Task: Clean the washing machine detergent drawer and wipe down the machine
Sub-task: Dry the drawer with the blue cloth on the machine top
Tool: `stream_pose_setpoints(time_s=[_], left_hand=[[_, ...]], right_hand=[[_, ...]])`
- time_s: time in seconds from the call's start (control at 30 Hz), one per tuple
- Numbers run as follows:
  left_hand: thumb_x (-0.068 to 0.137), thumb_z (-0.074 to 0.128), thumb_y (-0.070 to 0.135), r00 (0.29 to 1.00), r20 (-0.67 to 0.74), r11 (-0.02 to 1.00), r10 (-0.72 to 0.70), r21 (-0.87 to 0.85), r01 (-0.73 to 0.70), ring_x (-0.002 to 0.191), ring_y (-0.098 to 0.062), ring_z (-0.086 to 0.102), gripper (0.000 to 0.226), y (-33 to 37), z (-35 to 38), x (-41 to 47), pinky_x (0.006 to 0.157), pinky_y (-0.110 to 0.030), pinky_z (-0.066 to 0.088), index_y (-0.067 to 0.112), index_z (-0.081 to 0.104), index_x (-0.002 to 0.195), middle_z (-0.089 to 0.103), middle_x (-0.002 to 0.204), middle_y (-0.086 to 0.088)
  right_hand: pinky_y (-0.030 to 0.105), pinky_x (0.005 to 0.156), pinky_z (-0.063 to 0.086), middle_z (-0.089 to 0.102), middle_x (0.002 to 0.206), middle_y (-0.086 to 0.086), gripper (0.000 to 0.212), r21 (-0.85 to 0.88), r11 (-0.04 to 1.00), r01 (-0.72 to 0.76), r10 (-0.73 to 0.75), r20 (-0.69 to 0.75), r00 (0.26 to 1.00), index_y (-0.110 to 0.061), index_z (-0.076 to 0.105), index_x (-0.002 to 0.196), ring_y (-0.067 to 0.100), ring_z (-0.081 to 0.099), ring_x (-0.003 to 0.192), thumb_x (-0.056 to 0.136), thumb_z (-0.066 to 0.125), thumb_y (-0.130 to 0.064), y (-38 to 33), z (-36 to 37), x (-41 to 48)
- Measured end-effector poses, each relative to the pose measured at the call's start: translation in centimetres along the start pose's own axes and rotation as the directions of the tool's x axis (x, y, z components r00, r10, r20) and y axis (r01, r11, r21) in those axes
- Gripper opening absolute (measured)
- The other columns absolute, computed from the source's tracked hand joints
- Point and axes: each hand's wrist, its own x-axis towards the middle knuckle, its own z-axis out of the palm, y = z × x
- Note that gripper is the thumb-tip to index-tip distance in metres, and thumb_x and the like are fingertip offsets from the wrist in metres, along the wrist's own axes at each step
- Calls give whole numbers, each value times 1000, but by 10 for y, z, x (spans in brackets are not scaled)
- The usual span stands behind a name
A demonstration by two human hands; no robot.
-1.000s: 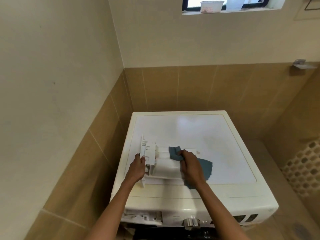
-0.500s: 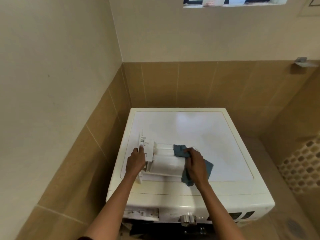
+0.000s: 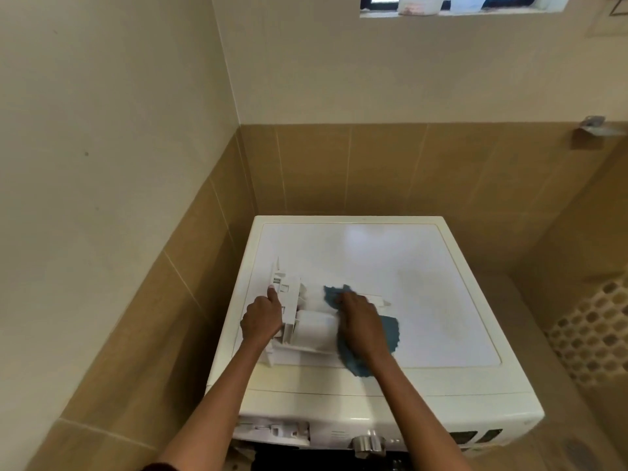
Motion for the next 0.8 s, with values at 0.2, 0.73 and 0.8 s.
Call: stream_pose_setpoints(time_s=[0.2, 0.73, 0.8], left_hand=[[102, 17, 35, 995, 34, 992, 90, -86, -87, 80, -27, 61, 59, -1, -1, 4, 61, -26, 39, -2, 59, 85, 62, 90, -20], [101, 27, 33, 992, 91, 988, 89, -135, -77, 86, -27, 58, 44, -8, 3, 14, 62, -25, 37, -2, 53, 98, 63, 106, -23], [101, 27, 33, 991, 93, 989, 91, -126, -79, 78, -22, 55, 40, -8, 2, 14, 53, -24, 34, 2, 49, 92, 63, 105, -23]], right_hand=[[36, 80, 46, 62, 108, 12, 29, -52, 995, -84, 86, 37, 996, -10, 58, 108, 29, 57, 97, 85, 44, 1, -22, 27, 9], [20, 63, 37, 62, 101, 12, 26, -19, 941, -338, 339, 73, 938, -5, 58, 107, 20, 57, 83, 84, 47, -4, 22, -9, 27], [25, 65, 41, 60, 103, 9, 25, 50, 968, -247, 237, 144, 961, -12, 55, 108, 19, 58, 82, 84, 49, -16, -3, 8, 29]])
